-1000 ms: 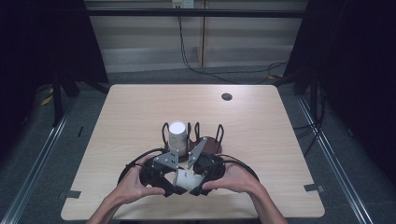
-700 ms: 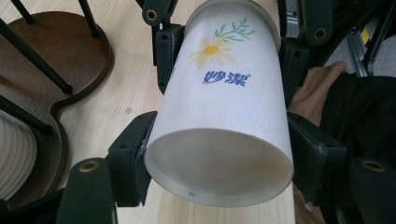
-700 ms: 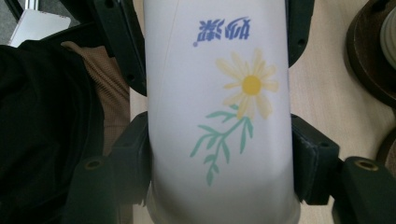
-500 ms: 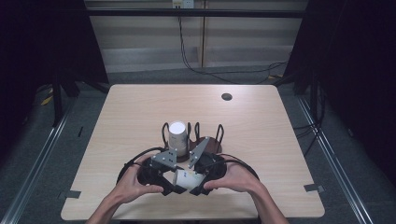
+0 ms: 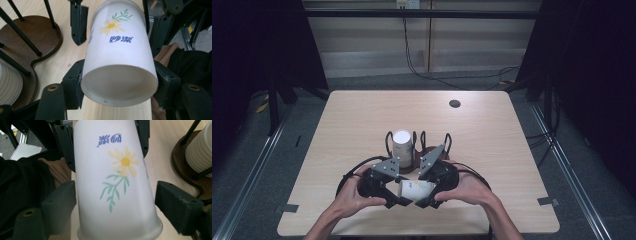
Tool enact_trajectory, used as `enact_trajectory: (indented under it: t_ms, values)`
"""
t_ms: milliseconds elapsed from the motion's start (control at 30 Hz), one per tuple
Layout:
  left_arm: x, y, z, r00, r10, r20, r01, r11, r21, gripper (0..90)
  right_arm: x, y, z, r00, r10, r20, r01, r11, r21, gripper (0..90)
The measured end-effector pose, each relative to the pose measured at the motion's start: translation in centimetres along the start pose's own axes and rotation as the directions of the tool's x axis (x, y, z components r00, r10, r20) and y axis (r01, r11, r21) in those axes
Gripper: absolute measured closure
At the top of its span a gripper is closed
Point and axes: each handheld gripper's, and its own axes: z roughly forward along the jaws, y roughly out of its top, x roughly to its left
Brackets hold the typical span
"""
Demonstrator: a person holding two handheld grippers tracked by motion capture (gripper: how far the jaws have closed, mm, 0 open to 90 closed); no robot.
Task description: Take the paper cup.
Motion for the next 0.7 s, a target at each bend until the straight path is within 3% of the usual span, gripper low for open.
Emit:
enact_trajectory:
  t_ms: [300,700]
  values:
    - [0.2,-0.1,-0.9,0.9991,-0.028,-0.033,0.027,0.9989,-0.039,36.9,-0.3,-0.2,-0.6,0.999,0.026,0.036,-0.024,0.998,-0.061,14.6]
    - [0.7,-0.5,-1.9,0.9966,-0.061,-0.056,0.056,0.9944,-0.09,36.8,-0.9,-1.1,-1.7,0.994,0.094,0.055,-0.084,0.983,-0.166,14.1]
